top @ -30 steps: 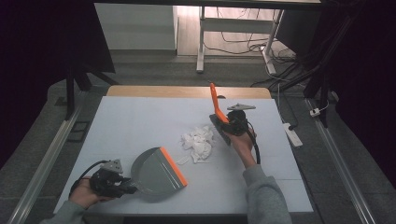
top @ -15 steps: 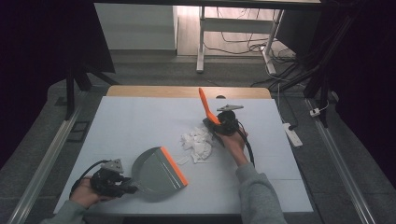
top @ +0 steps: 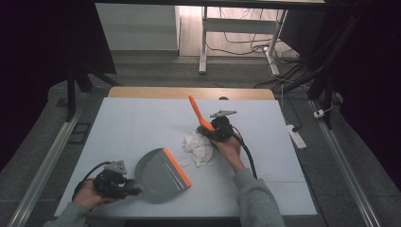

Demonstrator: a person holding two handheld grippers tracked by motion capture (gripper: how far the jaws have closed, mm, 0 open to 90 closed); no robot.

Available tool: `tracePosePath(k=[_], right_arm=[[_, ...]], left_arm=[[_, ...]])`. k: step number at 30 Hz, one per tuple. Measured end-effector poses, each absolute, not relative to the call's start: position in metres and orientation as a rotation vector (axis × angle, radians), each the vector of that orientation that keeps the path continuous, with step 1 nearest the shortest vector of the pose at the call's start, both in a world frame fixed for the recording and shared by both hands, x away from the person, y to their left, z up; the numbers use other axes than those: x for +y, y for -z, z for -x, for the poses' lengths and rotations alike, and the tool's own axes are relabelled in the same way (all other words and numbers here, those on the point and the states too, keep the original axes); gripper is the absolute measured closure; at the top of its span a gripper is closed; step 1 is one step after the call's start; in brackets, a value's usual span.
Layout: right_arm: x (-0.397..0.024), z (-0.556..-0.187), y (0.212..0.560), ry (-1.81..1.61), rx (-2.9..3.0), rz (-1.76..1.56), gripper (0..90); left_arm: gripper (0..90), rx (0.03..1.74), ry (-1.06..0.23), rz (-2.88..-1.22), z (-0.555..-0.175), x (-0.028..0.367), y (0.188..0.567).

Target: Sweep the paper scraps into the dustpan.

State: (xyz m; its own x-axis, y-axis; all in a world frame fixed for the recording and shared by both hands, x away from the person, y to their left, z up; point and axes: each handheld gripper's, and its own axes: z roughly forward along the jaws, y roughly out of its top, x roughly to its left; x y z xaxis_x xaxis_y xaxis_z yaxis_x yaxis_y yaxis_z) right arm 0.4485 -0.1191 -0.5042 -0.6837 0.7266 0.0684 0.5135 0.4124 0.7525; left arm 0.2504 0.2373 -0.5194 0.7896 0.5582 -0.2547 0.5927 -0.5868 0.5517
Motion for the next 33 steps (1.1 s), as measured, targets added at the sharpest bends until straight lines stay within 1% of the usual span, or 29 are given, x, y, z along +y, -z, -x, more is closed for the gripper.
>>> tracePosePath(k=[17, 33], right_arm=[[-0.082, -0.406, 0.506, -1.166, 2.514, -0.926, 70.5], [-0.074, -0.395, 0.508, -1.209, 2.521, -0.918, 70.4]], left_arm=[[61.5, 0.861, 0.067, -2.335, -0.25, 0.235, 0.519], [61.4, 0.866, 0.063, -2.332, -0.25, 0.234, 0.519]])
